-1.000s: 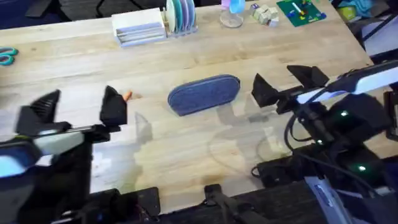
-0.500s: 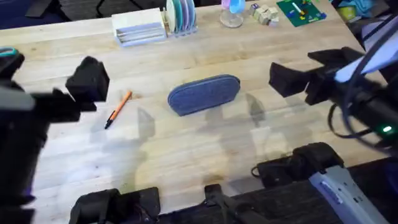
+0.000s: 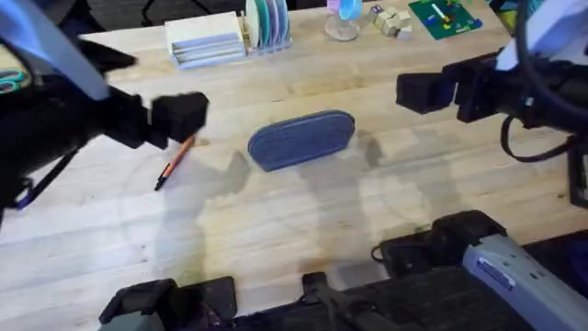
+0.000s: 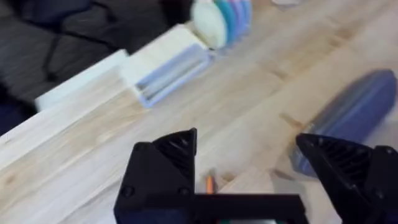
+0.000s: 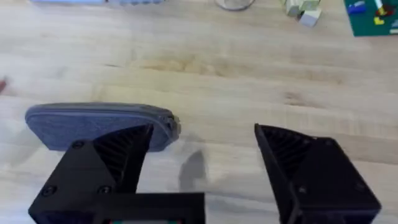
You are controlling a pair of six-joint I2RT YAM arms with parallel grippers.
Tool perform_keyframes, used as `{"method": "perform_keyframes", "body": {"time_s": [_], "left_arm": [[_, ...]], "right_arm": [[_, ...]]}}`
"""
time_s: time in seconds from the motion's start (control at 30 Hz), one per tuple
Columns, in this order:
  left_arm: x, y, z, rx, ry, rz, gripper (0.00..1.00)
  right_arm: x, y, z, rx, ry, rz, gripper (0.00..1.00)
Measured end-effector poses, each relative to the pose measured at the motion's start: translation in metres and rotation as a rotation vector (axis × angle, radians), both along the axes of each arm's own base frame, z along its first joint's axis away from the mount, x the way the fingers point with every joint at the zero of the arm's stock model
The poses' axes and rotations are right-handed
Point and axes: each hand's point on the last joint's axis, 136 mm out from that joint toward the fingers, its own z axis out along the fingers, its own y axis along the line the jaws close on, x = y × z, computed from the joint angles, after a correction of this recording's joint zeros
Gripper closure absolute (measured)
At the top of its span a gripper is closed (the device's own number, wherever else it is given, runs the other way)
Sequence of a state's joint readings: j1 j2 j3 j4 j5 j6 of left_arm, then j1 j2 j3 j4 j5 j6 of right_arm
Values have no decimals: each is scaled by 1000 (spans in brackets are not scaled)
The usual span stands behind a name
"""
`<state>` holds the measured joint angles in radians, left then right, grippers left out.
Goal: Unzip the bag, pick up the pens from the table one at a time and place them inside, then zip the bag closed.
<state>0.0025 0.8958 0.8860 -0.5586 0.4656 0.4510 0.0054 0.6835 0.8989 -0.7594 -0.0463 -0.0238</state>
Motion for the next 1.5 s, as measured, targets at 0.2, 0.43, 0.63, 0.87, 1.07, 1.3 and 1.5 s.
{"method": "perform_keyframes", "body": {"time_s": [0.2, 0.43, 0.63, 0.87, 1.07, 1.3, 1.5], "left_arm": [[-13, -41, -40, 51, 82, -329, 8], [-30, -87, -76, 143, 97, -631, 8], [-25, -109, -110, 175, 127, -759, 8], [-11, -120, -137, 151, 145, -802, 8], [-14, -123, -167, 106, 248, -827, 9], [-17, -128, -165, 69, 253, -846, 8], [-18, -129, -164, 55, 250, -854, 105]], "right_arm": [[-1, 0, -11, 0, 54, 0, 4], [-1, 0, -11, 0, 55, 0, 3], [-1, 0, -11, 0, 55, 0, 3], [-1, 0, -12, 0, 59, 0, 3], [-2, 0, -12, 0, 61, 0, 3], [-2, 0, -13, 0, 62, -1, 3], [-2, 0, -13, 0, 62, 0, 4]]}}
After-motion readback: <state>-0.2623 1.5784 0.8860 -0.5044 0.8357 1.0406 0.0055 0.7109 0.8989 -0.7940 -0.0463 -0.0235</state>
